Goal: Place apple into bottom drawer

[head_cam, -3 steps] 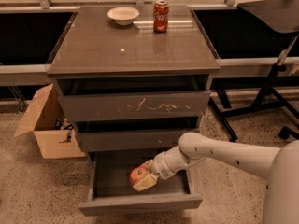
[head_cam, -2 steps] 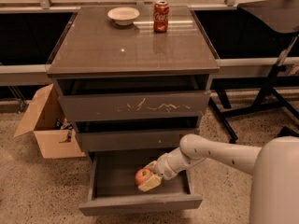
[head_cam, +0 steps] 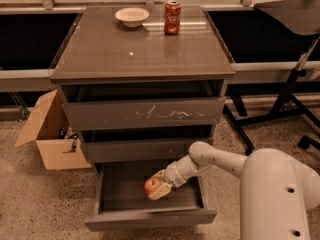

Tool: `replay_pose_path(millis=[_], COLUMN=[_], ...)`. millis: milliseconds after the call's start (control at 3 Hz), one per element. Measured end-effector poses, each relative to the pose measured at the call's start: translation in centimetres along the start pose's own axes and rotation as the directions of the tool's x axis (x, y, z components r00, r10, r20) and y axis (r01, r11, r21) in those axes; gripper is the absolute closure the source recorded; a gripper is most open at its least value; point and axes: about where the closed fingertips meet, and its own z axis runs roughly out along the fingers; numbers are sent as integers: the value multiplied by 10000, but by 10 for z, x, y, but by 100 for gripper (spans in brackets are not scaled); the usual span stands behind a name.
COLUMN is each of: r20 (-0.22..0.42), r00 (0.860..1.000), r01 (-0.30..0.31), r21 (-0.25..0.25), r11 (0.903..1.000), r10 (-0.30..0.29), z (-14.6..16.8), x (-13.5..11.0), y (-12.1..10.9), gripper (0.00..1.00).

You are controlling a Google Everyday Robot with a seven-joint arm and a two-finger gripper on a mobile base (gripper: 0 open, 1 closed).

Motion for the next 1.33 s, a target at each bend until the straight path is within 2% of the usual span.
replay_pose_path(millis=[333,667,1000,1333], r20=[-17,-225,-448,-1179], r00=[10000,9997,9990,9930], r01=[-5,26,-92,-113], r21=[-33,-160,-296,-61], r11=[10000,9999,9995,9999], r10=[5,-30,78,105], z=[1,15,35,49], x=[1,18,52,70], y=[1,-17,-48,-68], gripper=[100,100,81,59])
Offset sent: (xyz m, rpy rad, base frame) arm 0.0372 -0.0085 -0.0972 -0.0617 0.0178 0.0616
